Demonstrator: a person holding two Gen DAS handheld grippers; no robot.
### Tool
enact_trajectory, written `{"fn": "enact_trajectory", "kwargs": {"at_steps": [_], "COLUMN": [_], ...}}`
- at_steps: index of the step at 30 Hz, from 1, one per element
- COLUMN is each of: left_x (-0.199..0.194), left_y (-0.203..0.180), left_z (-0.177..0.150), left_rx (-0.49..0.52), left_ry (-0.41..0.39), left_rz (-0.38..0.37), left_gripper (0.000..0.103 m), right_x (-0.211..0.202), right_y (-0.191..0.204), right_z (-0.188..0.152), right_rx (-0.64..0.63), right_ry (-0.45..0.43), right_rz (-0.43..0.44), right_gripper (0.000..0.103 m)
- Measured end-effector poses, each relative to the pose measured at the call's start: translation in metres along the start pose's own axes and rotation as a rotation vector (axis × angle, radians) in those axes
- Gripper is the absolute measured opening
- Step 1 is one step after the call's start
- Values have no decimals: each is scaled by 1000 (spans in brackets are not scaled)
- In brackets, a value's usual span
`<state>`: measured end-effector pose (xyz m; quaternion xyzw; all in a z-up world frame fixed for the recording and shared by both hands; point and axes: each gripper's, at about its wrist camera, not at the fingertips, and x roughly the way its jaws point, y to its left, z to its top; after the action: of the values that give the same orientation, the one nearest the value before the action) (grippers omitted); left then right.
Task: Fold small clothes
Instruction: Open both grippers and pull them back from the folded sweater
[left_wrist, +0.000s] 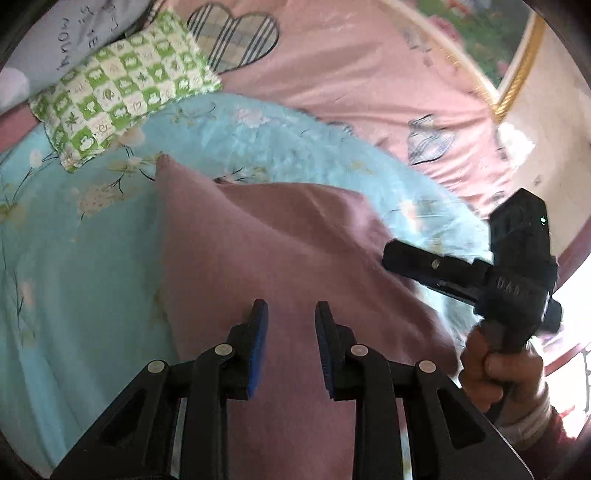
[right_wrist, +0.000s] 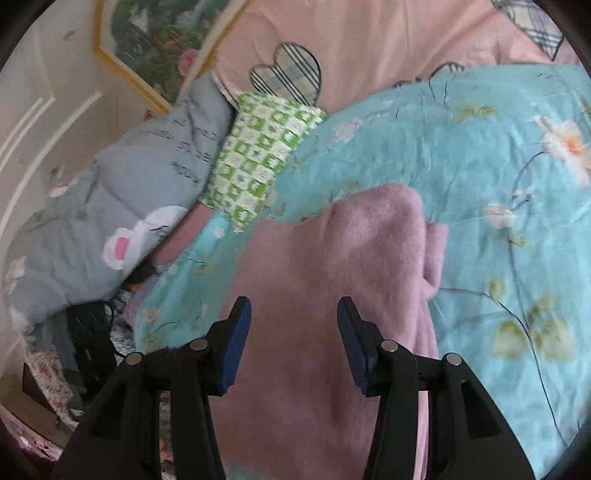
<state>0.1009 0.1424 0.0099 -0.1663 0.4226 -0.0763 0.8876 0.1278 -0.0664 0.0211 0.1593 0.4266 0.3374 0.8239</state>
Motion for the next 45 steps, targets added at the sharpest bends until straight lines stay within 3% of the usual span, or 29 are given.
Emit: {"fn": "enact_trajectory", "kwargs": {"at_steps": [1,3,4,5,8,12,14,19,22,25,29,34,36,39,40,41,42,44,45], "left_x": [8,29,40,49,51,24,5,-47,-71,-71,-52,-32,-38,-53,-57,-63,-69,-77,-81], "left_y": [3,14,19,24,30,23,16,-8,-16,-18,-12,-2,-5,-10,-11,-13,-17,-22,-25], "left_z": [3,12,15,18,20,12,0,-43,-74,-96,-114,-123,-120,-119,-121,-123,-125,-130,-133], "left_rx": [-3,-18,-24,-21,-51,-49,-56,12,19,31,36,36,26,20,19,21,30,42,46], "left_ry": [12,51,71,79,77,39,15,-40,-78,-54,4,9,5,-7,-17,-32,-48,-54,-57], "left_rz": [17,46,59,66,50,46,38,-3,-45,-76,-36,-5,-9,-12,-1,21,49,66,77], "left_gripper": [25,15,8,8,8,11,21,21,21,21,18,14,15,36,50,59,61,61,61], "right_x": [12,34,41,46,56,34,11,-47,-66,-70,-59,-52,-56,-71,-77,-81,-88,-103,-108], "right_y": [-7,-21,-23,-27,-42,-34,-26,-4,1,-4,-26,-41,-35,-24,-21,-19,-16,-11,-7], "right_z": [3,11,13,16,28,28,21,-14,-43,-66,-90,-102,-100,-97,-97,-99,-100,-105,-108], "right_rx": [17,7,-27,-47,2,-10,-26,-101,-142,-146,-109,-93,-96,-99,-96,-93,-89,-90,-101], "right_ry": [15,47,50,47,68,60,26,-11,-3,23,88,74,69,42,26,14,-5,-55,-75], "right_rz": [-37,-102,-149,-181,-159,-133,-128,-65,-69,-111,-176,-174,-177,-163,-158,-155,-152,-158,-162], "right_gripper": [50,39,24,12,4,8,9,9,9,9,9,8,9,10,13,17,23,57,60]}}
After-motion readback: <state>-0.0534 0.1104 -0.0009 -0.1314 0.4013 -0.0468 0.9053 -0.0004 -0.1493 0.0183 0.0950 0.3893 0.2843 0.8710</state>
